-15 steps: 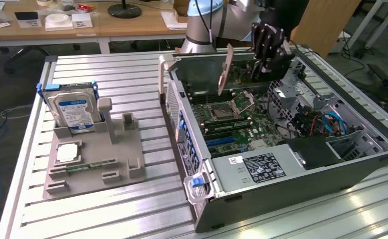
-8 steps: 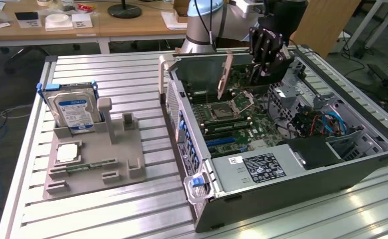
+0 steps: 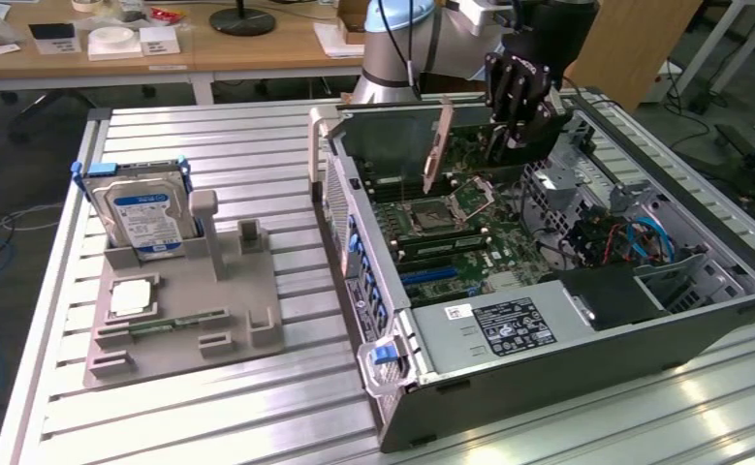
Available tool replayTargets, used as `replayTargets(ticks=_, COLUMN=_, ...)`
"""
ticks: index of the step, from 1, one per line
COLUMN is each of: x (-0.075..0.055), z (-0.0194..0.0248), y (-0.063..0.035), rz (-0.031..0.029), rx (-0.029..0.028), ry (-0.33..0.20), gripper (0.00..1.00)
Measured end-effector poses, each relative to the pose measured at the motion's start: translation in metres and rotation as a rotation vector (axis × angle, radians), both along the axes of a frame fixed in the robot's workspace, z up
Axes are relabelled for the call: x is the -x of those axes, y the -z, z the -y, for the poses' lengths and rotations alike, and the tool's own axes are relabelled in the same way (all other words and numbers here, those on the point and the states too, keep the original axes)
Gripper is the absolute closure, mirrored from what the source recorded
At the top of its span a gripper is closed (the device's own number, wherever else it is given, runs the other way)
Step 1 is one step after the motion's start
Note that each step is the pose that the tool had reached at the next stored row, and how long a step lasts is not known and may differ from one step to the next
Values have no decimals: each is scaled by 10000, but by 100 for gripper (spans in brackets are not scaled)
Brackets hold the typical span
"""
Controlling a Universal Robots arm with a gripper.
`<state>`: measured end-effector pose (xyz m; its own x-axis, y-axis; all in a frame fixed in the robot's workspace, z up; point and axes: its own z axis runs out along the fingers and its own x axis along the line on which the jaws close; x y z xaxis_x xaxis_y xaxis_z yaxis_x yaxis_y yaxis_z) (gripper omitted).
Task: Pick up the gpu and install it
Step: 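Insert the gpu into the slot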
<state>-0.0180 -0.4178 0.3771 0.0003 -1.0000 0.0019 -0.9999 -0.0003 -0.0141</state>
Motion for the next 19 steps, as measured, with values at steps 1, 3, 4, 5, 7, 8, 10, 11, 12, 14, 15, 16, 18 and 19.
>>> replayTargets(ticks=1, x=0, z=0, y=0, rz=0, rx=0, ry=-1, gripper=71)
replayTargets(ticks=3, x=0, z=0, y=0, rz=0, rx=0, ry=0, gripper=71)
replayTargets(ticks=4, x=0, z=0, y=3, rz=1, rx=-1, ry=0, gripper=71)
replayTargets(ticks=5, x=0, z=0, y=9, rz=1, rx=-3, ry=0, gripper=71)
replayTargets(ticks=7, x=2, z=17, y=14, rz=0, rx=-1, ry=1, gripper=71)
replayTargets(ticks=8, x=9, z=22, y=22, rz=1, rx=-2, ry=12, gripper=71)
replayTargets(ticks=10, x=21, z=22, y=43, rz=1, rx=0, ry=161, gripper=71)
replayTargets(ticks=11, x=22, z=22, y=54, rz=1, rx=0, ry=287, gripper=71)
replayTargets(ticks=12, x=26, z=22, y=67, rz=2, rx=-1, ry=403, gripper=71)
replayTargets(ticks=14, x=54, z=23, y=98, rz=2, rx=1, ry=502, gripper=71)
replayTargets(ticks=15, x=79, z=25, y=106, rz=2, rx=1, ry=503, gripper=71)
replayTargets(ticks=16, x=110, z=26, y=114, rz=2, rx=1, ry=503, gripper=71)
replayTargets(ticks=18, x=191, z=26, y=133, rz=2, rx=1, ry=502, gripper=71)
replayTargets(ticks=19, x=235, z=26, y=149, rz=2, rx=2, ry=504, gripper=71)
